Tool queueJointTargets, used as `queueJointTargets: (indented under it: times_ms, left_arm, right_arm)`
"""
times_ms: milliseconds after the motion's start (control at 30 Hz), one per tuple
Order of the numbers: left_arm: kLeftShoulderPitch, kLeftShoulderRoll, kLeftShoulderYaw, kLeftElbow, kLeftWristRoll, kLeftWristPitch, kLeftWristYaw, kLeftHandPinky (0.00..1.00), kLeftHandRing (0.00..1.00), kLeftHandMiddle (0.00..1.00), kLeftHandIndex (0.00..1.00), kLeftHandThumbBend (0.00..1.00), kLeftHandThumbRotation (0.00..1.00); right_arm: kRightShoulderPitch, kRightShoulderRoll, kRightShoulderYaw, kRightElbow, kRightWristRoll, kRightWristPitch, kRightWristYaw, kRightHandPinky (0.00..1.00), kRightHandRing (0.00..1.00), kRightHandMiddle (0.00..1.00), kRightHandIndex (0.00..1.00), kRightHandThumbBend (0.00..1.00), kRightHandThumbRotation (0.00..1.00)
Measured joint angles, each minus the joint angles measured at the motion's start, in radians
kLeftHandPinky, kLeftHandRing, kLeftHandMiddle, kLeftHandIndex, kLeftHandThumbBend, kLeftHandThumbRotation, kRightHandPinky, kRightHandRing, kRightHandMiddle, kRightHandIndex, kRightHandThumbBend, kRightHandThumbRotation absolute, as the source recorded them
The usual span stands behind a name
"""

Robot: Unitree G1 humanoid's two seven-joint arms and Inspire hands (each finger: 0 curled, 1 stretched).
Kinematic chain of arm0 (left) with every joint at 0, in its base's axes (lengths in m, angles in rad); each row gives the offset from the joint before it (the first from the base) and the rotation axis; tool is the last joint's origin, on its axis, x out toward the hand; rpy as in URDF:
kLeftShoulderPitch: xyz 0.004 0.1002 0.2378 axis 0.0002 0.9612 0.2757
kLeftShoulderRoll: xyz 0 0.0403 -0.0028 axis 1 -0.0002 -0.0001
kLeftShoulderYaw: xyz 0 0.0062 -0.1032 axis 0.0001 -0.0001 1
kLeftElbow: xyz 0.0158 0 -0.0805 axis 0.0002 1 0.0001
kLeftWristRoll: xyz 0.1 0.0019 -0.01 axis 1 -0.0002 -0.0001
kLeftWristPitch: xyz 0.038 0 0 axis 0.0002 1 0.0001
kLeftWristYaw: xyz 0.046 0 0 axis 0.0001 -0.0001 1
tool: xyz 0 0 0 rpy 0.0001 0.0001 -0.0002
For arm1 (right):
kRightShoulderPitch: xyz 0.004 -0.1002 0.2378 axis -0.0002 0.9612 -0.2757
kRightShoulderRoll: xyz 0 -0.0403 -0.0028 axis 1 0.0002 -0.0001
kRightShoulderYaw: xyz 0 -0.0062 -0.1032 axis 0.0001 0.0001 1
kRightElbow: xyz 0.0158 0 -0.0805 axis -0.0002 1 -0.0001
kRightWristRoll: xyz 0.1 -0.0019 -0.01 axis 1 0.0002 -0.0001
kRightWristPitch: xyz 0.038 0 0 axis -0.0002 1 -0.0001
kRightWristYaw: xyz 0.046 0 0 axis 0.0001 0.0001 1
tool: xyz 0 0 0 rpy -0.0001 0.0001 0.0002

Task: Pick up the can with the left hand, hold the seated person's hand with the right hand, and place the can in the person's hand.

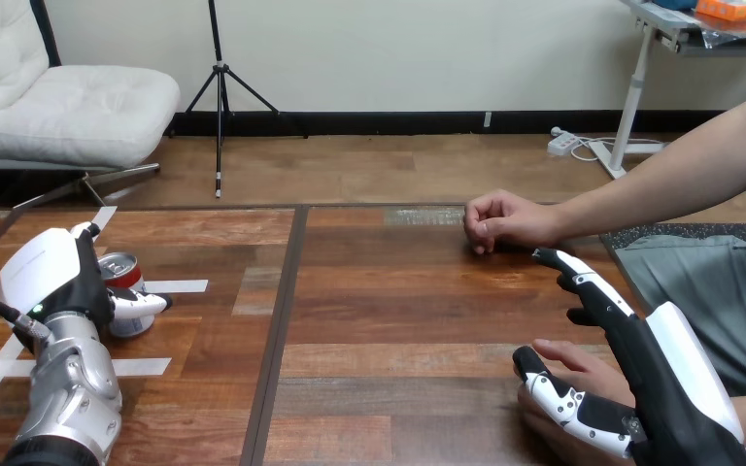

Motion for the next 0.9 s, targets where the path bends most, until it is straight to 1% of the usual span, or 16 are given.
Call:
queueJointTargets:
  times_ms: [200,367,700,900]
  left_arm:
    - [-0.004,0.0,-0.002,0.016,-0.002,-0.014,0.016,0.6,0.72,0.79,0.86,0.83,0.17]
    - [-0.009,0.0,-0.004,0.033,-0.004,-0.021,0.025,0.58,0.7,0.78,0.87,0.82,0.15]
    - [-0.03,-0.003,-0.004,0.076,-0.008,-0.031,0.03,0.56,0.7,0.79,0.87,0.82,0.12]
    - [-0.043,-0.006,-0.004,0.099,-0.011,-0.041,0.043,0.6,0.73,0.81,0.86,0.82,0.12]
  right_arm:
    - [0.0,-0.001,-0.002,0.0,0.0,0.0,0.0,0.83,0.92,0.94,0.91,0.32,0.0]
    - [0.0,-0.001,-0.005,0.0,0.001,0.0,0.0,0.83,0.92,0.94,0.9,0.33,0.0]
    - [0.001,-0.003,-0.013,0.0,0.002,0.0,0.002,0.83,0.92,0.94,0.9,0.33,0.0]
    - [0.002,-0.006,-0.017,0.0,0.007,-0.001,0.003,0.83,0.92,0.94,0.9,0.33,0.0]
